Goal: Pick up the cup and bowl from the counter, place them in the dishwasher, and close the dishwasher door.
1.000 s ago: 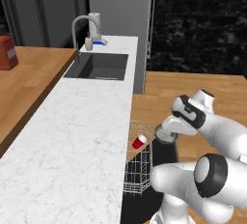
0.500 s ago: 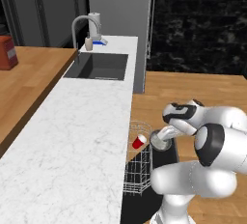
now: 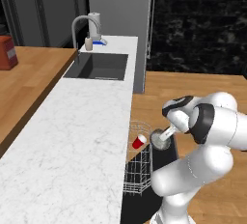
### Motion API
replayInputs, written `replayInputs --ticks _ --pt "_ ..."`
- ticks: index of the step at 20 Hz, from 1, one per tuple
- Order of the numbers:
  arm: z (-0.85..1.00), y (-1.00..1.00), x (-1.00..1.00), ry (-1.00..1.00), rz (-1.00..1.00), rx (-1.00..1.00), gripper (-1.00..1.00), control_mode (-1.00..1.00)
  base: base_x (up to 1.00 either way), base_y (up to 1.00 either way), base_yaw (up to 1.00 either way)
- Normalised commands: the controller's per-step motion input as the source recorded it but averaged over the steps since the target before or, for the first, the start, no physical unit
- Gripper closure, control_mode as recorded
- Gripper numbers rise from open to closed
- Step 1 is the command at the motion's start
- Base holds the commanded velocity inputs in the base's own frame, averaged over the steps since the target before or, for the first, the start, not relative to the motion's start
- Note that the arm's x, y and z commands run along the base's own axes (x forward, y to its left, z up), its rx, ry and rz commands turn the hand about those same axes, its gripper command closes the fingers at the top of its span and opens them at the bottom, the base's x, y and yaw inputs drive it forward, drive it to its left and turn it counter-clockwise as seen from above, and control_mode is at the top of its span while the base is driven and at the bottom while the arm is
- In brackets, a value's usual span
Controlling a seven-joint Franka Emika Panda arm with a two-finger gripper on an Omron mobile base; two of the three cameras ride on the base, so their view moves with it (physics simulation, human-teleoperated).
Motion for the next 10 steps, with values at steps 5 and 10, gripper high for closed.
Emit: replayInputs --ticks 5,10 --pt "-0.37 0.01 0.38 -0.03 0.26 0.00 1.00 -1.00 0.00 0.00 0.00" --pt "-0.37 0.02 0.37 -0.02 0.25 0.00 1.00 -1.00 0.00 0.00 0.00"
